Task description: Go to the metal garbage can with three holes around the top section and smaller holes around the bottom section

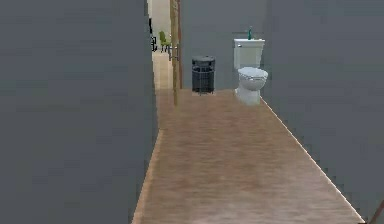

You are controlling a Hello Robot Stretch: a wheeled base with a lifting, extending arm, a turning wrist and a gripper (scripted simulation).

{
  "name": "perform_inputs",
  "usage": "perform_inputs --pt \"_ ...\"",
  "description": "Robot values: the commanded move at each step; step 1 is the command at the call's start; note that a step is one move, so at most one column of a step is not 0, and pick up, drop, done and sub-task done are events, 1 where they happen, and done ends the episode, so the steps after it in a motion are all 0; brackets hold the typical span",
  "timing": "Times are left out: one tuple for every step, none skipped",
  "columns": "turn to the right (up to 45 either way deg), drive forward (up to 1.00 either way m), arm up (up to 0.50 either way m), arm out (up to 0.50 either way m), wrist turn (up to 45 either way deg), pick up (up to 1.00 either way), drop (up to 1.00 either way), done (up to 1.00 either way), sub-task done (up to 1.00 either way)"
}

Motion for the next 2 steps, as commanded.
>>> perform_inputs --pt "0.0 1.0 0.0 0.0 0.0 0.0 0.0 0.0 0.0" --pt "0.0 1.0 0.0 0.0 0.0 0.0 0.0 0.0 0.0"
